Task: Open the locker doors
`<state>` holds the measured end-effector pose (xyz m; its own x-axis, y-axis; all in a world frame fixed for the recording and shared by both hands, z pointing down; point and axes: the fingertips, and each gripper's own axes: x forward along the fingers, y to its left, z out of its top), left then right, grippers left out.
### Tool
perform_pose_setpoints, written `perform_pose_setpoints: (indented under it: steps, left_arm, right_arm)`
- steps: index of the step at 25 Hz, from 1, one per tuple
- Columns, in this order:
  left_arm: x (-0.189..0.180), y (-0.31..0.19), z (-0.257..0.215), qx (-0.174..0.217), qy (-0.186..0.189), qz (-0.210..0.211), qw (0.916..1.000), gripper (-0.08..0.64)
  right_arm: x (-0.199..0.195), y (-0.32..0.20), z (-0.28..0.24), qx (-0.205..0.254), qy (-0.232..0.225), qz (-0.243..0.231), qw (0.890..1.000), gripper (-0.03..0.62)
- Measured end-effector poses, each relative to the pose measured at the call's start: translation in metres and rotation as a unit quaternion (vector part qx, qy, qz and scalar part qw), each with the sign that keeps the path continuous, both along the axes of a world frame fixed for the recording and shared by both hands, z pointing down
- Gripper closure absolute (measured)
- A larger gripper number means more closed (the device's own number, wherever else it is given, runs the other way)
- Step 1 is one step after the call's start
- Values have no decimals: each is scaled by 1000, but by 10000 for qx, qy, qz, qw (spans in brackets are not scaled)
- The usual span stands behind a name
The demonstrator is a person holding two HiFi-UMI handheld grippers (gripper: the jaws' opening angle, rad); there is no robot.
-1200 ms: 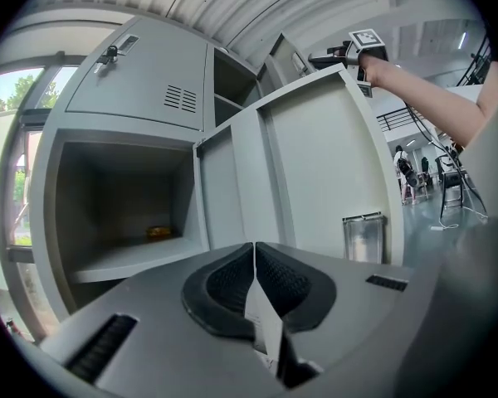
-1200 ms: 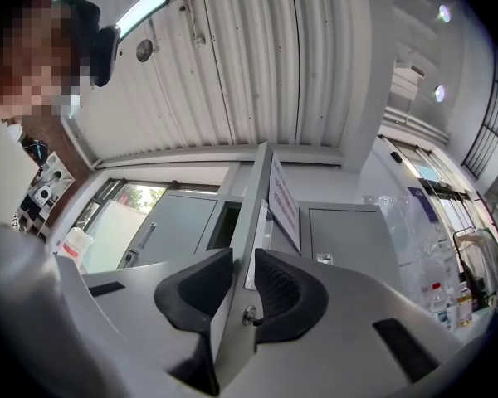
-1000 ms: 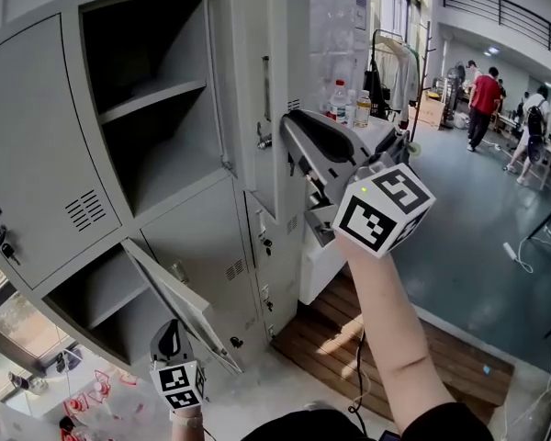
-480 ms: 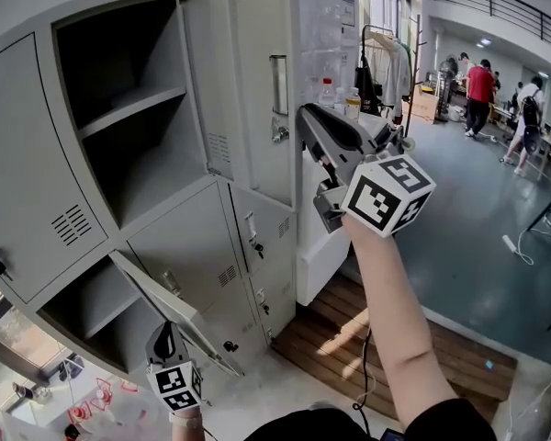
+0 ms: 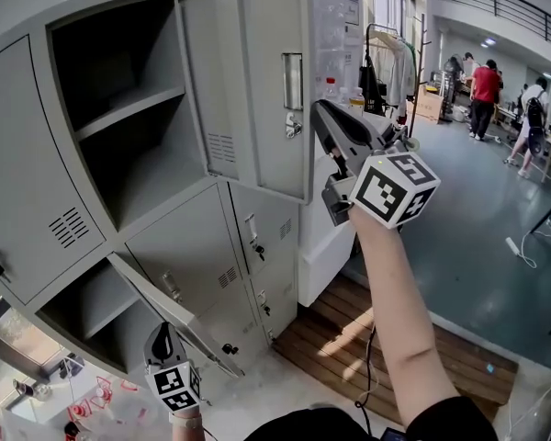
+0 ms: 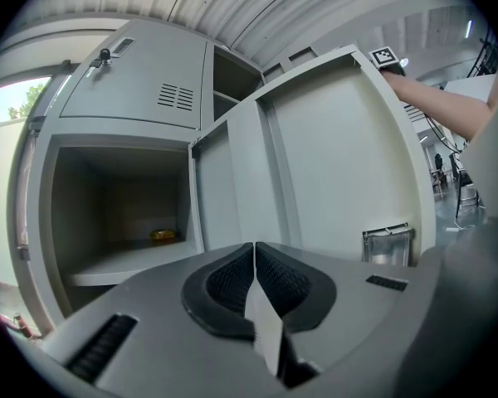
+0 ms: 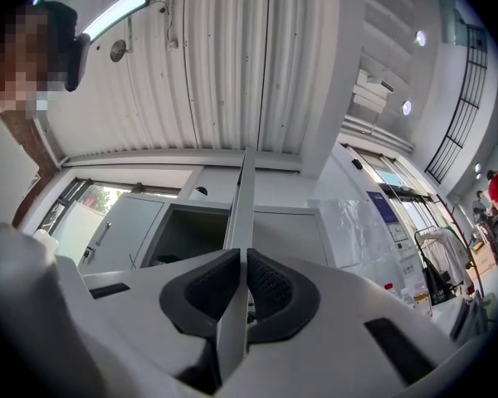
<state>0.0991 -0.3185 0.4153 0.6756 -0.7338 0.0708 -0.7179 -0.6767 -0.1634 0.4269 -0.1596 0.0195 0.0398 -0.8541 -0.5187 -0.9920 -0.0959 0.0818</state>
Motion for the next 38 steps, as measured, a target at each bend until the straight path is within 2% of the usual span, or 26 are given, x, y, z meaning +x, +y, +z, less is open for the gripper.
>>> perform_pose_setpoints:
  steps: [8,11,13,17,25,30,38]
  left_arm:
    - [-9,-2,1,-23,34,-89,10000,534]
    - [-18,-3,2,-51,69,-138,9999,534]
    - [-25,-4,2,-63,78,-171,9998,534]
    - [-43,-5,3,-79,97,-267,9996,534]
    - [-93,-16,-2,-47,171,-560,9983,534]
    - [-141,-19,0,-90,239,-919,9954,534]
    - [-207,-25,4,-86,402,-1344,9901,534]
  right_arm:
    - [-1,5,-4,138,-17,306,9994,540]
    - [-16,14,-12,364,92,512,9980,540]
    - [-32,18,-18,486,162,469,9976,540]
    - [-74,5,-24,483,354,49,9982,540]
    - [-177,-65,-16,215,604,-931,9936,540]
    - [-264,-108,-24,87,915,-1611,9826,540]
    - [-388,-170,-28,-336,1405,-2268,9632,540]
